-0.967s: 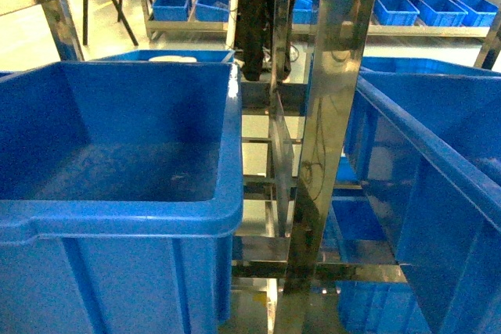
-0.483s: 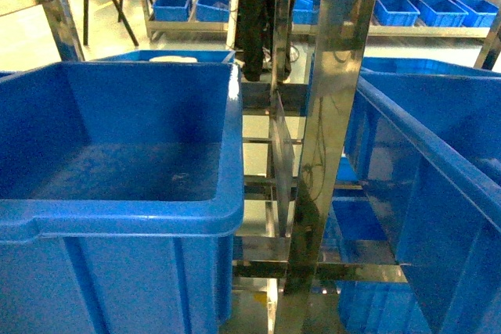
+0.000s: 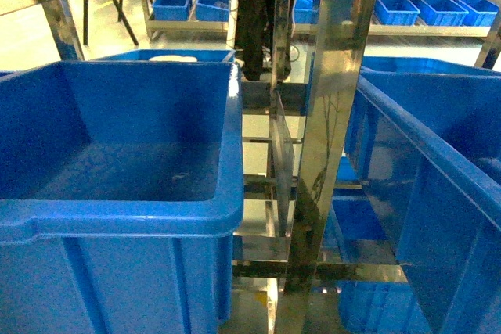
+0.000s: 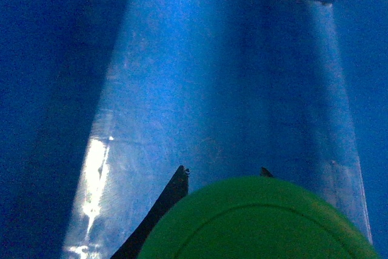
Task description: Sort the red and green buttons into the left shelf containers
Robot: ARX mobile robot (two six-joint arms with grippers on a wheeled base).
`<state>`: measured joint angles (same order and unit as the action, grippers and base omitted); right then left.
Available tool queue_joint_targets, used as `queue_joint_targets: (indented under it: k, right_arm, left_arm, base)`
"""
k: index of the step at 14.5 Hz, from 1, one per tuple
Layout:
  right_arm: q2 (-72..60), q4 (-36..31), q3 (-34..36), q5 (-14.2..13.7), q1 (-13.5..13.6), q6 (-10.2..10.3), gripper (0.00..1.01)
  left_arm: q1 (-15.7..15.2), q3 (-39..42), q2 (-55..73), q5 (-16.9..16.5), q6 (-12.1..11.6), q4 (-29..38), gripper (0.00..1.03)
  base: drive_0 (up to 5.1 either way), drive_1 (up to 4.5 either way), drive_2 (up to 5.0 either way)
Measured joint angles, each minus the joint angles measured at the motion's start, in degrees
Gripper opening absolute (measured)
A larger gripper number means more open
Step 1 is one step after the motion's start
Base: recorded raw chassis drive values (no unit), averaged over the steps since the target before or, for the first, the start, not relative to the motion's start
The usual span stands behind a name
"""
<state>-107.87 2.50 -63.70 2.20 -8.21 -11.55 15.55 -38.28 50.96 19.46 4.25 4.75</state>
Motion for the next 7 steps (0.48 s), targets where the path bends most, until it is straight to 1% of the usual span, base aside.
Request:
queue_joint_targets:
  k: [1, 2, 3, 4, 5, 6, 7]
  right_arm:
    - [-1.38, 1.99, -1.84, -0.52, 0.04, -0.13, 0.27]
    - [-1.66, 2.45, -2.08, -0.79, -0.04, -0.04, 0.40]
    - [-1.64, 1.31, -1.81, -0.81, -0.04, -0.02, 0.49]
    - [-0.81, -2.62, 0.17, -0.98, -0.04, -0.04, 0.64]
    - [0.68, -9.20, 4.20, -3.19, -0.04, -0.85, 0.81]
    - [2.14, -15.47, 7.87, -4.96, -0.11, -1.77, 0.93]
    - [3.87, -21.00, 11.13, -4.96, -0.11, -2.08, 1.00]
  left_arm:
    - [0.00, 0.00, 0.00, -0.02, -0.02, 0.00, 0.26]
    - [0.00, 0.00, 0.00, -0.02, 0.00, 0.00, 0.26]
    - [0.00, 0.00, 0.00, -0.02, 0.00, 0.00, 0.26]
    - [0.00, 0.00, 0.00, -0.02, -0.02, 0.00, 0.26]
    - [0.00, 0.00, 0.00, -0.02, -0.02, -0.02, 0.26]
    - [0.00, 0.00, 0.00, 0.00, -0.02, 0.00, 0.26]
    - [-0.02, 0.00, 0.00, 0.00, 0.00, 0.00, 0.26]
  base:
    - [0.0, 0.00, 0.0]
    - [0.0, 0.00, 0.0]
    - [0.0, 0.00, 0.0]
    - [0.0, 0.00, 0.0]
    - [0.0, 0.00, 0.0]
    - [0.0, 0.00, 0.0]
    - [0.0, 0.00, 0.0]
